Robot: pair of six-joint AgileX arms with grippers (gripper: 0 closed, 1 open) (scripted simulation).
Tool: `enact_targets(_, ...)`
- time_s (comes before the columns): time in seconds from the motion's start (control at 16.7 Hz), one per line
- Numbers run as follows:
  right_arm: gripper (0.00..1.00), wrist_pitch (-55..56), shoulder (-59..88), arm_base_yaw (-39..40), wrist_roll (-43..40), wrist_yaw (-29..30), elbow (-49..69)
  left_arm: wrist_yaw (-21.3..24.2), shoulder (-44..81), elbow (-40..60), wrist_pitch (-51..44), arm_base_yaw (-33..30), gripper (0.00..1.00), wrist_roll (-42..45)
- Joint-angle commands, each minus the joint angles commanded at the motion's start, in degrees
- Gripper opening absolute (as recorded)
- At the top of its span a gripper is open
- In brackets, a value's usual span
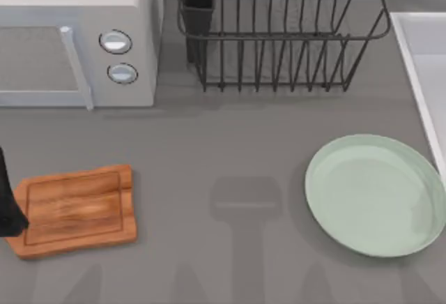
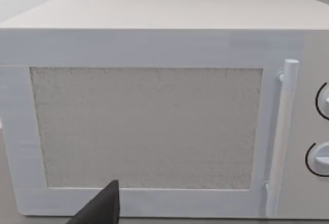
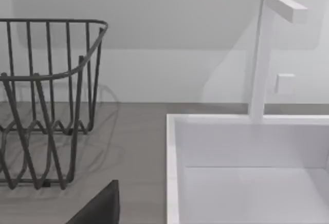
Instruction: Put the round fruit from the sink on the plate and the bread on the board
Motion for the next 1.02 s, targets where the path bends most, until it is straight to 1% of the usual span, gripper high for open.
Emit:
enact_targets(0.18,1.0,-4.37,7.24,-1.8,-1.72,0.01,6.23,0.0,0.0,0.0,0.0,0.0,1.0,0.0)
enact_targets(0.36,1.0,-11.13,19.74,-4.58,-4.39,0.02,15.87,0.0,0.0,0.0,0.0,0.0,1.0,0.0)
enact_targets(1.02,1.0,-42.32,84.26,-17.4,-16.7,0.06,60.41,0.0,0.0,0.0,0.0,0.0,1.0,0.0)
